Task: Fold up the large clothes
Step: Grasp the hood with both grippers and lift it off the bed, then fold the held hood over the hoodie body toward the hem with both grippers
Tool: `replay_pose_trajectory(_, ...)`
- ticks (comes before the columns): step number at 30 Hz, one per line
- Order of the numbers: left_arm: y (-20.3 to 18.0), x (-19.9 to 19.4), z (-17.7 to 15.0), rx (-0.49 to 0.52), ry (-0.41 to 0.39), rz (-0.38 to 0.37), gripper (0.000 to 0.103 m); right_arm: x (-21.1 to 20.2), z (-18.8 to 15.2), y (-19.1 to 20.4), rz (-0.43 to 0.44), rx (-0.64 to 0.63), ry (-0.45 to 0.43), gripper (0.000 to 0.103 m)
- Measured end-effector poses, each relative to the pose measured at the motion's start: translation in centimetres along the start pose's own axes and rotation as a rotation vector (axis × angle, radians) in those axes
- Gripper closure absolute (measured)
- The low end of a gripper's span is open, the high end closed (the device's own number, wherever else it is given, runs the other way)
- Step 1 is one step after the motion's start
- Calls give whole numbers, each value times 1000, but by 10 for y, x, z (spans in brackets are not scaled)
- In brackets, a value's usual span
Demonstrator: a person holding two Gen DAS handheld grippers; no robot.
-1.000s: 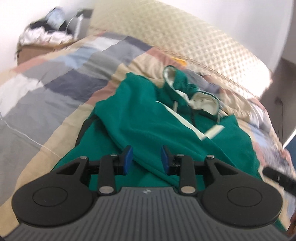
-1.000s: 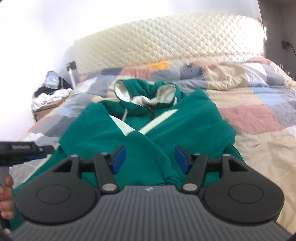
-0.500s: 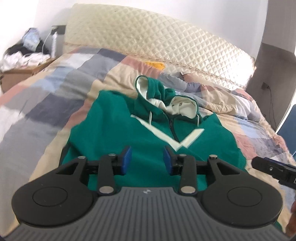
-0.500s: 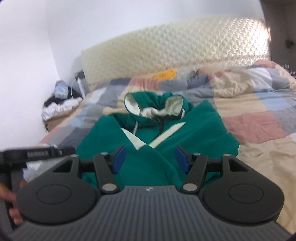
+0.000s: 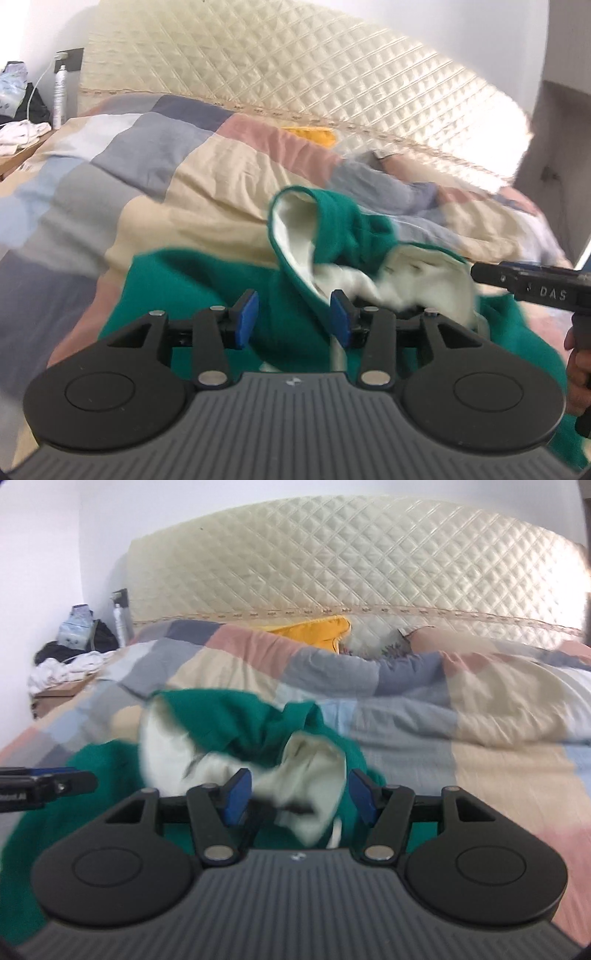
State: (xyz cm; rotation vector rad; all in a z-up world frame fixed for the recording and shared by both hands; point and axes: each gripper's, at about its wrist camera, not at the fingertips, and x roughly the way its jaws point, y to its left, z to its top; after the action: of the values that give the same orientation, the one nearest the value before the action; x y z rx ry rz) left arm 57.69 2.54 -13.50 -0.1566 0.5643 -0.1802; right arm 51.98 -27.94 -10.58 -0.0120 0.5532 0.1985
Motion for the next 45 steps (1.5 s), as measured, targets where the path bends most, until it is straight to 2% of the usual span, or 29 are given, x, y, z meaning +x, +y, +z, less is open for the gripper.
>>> replay_pose_trajectory(4,9,71,27,12,37,37,54,78,11,-1,-99,-106,122,43)
replay_pose_trajectory(7,14,108,42,17,60,51,54,117,13,-6,-135,-118,195,44)
replay_pose_trajectory(10,13,133,54,39,80,56,54,137,17,-6,-138,-122,200,54)
replay_pose_trajectory(12,10,140,63,46,74,59,56,144,20,-4,-141,-134,193,70)
replay_pose_trajectory(14,8,142,72,25,66,47,70,145,25,1,-142,-164,177,86)
replay_pose_trajectory(15,8,142,77,15,70,39,83,141,28,4,-148,-179,156,90)
replay_pose_trajectory(16,6,139,80,11,68,37,91,136,31,5,-144,-174,130,91)
replay_pose_trajectory(18,4,126,89,5,46,26,96,118,42,2,-118,-113,58,93)
replay_pose_trajectory(21,1,89,99,-28,-14,-19,97,83,59,-1,-97,-36,-50,94)
replay_pose_trajectory(25,-8,38,113,-13,-56,-48,98,24,72,-6,-95,32,-155,95)
replay_pose_trajectory(29,-17,-37,114,-6,-118,-96,98,-47,75,-8,-68,82,-237,95)
replay_pose_trajectory(32,-23,-105,99,-2,-176,-131,98,-110,66,-6,-36,102,-312,95)
replay_pose_trajectory(35,-31,-177,73,25,-231,-151,98,-171,49,1,-9,110,-356,95)
replay_pose_trajectory(40,-43,-283,6,35,-254,-174,98,-257,1,24,28,78,-391,95)
replay_pose_trajectory(45,-51,-338,-85,-16,-202,-165,98,-297,-58,48,43,68,-297,95)
